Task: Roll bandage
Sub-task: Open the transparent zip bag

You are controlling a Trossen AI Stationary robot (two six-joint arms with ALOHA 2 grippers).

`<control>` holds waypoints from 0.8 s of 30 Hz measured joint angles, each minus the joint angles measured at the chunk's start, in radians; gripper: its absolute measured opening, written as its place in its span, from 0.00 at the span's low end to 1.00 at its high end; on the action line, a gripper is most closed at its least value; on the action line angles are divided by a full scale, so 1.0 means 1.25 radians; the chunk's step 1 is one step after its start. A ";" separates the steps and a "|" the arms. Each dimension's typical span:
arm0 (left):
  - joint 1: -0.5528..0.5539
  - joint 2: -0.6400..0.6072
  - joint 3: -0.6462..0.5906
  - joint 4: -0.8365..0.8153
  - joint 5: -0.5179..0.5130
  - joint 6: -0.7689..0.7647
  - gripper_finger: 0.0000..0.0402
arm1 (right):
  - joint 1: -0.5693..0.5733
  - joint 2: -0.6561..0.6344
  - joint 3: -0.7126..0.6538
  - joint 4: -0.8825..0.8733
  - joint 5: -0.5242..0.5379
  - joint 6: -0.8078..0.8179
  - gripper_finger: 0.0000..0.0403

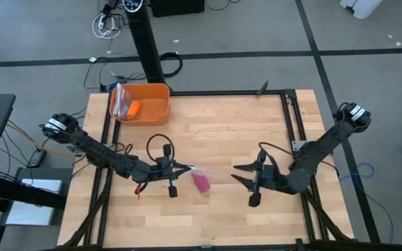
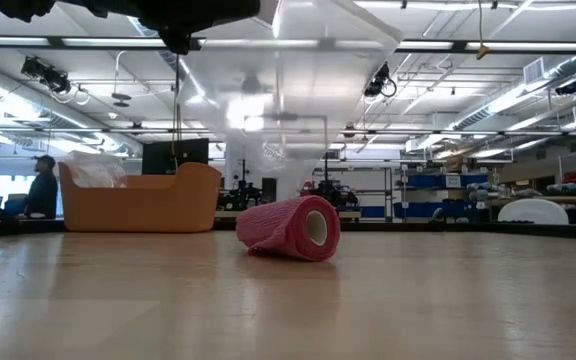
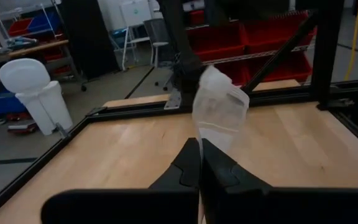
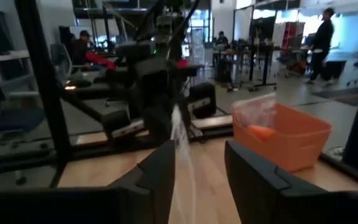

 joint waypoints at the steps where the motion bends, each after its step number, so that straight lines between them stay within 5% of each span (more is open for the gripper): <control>1: 0.000 0.000 0.000 -0.001 0.000 0.000 0.00 | -0.009 0.001 0.008 -0.011 -0.002 -0.008 0.33; 8: 0.000 0.000 0.000 -0.009 0.000 0.002 0.00 | -0.091 0.112 0.201 -0.284 -0.149 0.007 0.03; 15: 0.000 0.000 0.000 -0.015 0.000 0.001 0.00 | -0.157 0.262 0.433 -0.634 -0.194 0.098 0.01; 24: -0.001 0.000 0.000 -0.020 0.001 0.000 0.00 | -0.180 0.325 0.522 -0.751 -0.181 0.127 0.01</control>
